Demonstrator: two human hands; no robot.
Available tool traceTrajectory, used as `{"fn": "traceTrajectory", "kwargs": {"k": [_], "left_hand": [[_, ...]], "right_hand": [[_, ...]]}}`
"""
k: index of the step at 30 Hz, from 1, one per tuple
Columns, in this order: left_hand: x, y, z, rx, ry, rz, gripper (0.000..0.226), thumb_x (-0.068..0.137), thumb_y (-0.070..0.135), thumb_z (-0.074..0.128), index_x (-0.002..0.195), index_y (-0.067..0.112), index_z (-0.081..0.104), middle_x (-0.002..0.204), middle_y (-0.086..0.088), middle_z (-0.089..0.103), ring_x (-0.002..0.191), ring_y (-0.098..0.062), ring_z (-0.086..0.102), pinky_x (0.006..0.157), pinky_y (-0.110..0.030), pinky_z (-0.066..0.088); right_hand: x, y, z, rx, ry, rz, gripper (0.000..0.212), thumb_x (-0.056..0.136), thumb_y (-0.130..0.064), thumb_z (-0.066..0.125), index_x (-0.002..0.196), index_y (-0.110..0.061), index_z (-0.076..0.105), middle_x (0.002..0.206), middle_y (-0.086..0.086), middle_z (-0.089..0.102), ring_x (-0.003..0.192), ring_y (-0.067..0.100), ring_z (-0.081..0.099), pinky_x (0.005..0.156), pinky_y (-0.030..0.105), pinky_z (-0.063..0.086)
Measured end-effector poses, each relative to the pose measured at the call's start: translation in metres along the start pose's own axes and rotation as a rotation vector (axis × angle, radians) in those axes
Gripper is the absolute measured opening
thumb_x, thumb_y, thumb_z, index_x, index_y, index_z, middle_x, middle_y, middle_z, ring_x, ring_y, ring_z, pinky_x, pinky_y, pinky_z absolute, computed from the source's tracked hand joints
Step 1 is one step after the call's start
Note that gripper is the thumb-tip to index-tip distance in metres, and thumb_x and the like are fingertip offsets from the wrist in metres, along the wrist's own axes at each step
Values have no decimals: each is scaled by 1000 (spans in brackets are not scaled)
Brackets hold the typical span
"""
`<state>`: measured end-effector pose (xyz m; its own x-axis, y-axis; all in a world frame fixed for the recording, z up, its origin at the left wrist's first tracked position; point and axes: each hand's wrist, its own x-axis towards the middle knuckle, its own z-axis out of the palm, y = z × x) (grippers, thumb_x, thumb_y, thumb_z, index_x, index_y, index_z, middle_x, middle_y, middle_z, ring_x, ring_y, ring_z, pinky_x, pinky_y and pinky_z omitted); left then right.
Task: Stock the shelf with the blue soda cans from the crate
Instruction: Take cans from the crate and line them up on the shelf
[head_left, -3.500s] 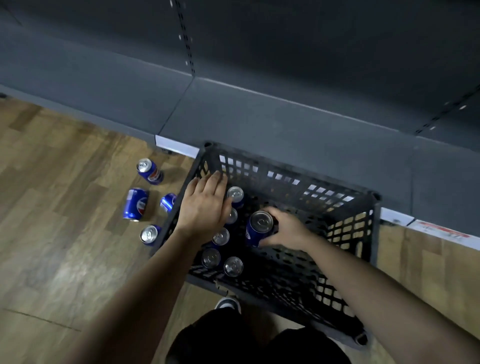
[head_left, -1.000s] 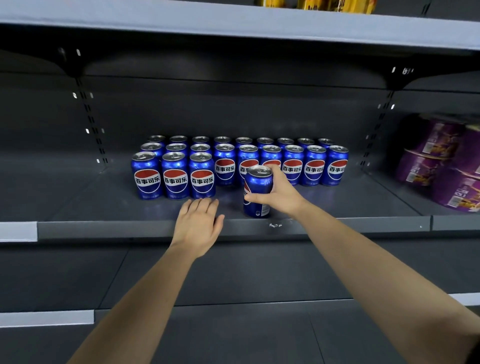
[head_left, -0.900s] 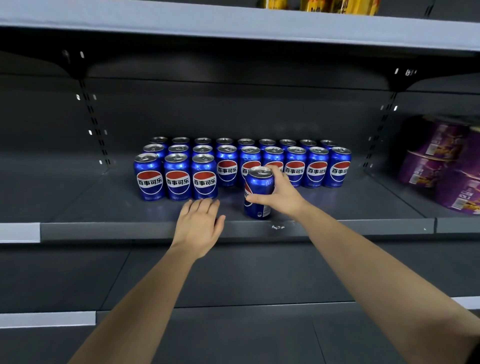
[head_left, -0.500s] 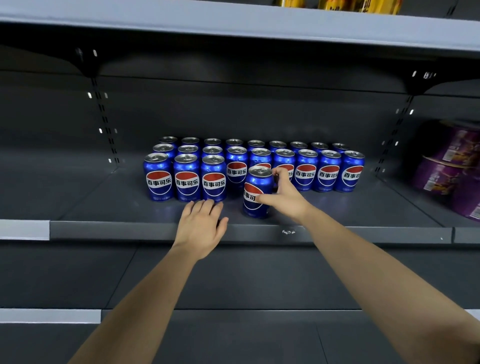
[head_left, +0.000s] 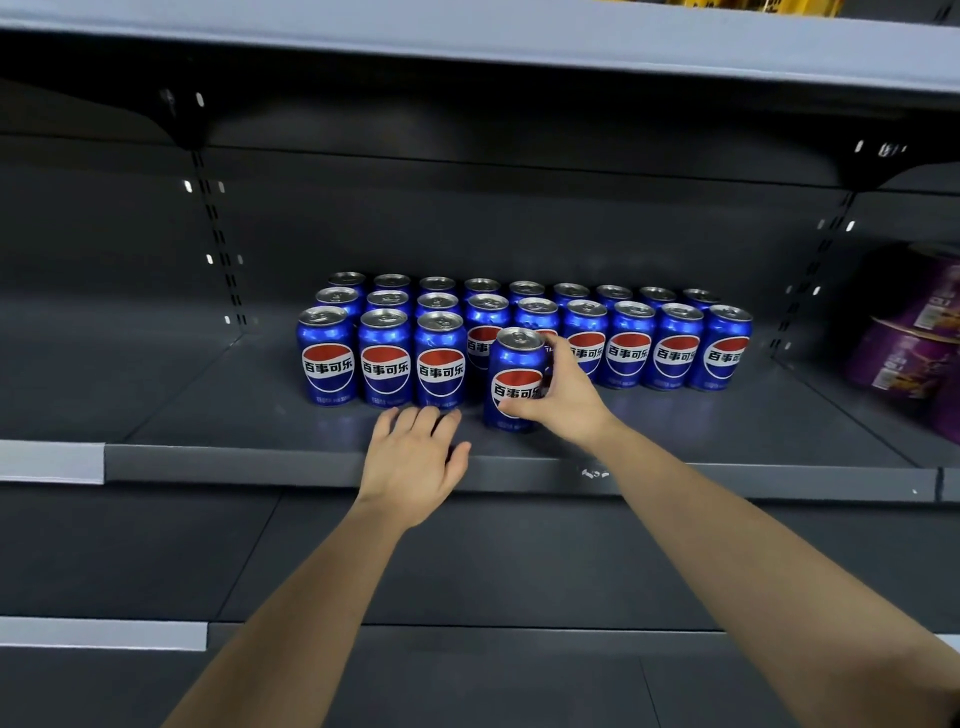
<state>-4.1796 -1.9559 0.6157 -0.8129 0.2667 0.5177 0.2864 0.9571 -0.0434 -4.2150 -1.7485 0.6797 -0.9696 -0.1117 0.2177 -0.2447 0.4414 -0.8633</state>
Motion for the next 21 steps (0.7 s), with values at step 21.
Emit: {"fn": "traceTrajectory", "kwargs": {"k": [21], "left_hand": [[-2,2,4,-5,41,-18,48,93,41,27,114,19,64,100,-2,63,94,-24,57,94,-43,35]], "right_hand": [[25,-3,25,-151,125,1,75,74,-18,83,137,-12,42,132,3,59,120,17,57,93,26,46]]}}
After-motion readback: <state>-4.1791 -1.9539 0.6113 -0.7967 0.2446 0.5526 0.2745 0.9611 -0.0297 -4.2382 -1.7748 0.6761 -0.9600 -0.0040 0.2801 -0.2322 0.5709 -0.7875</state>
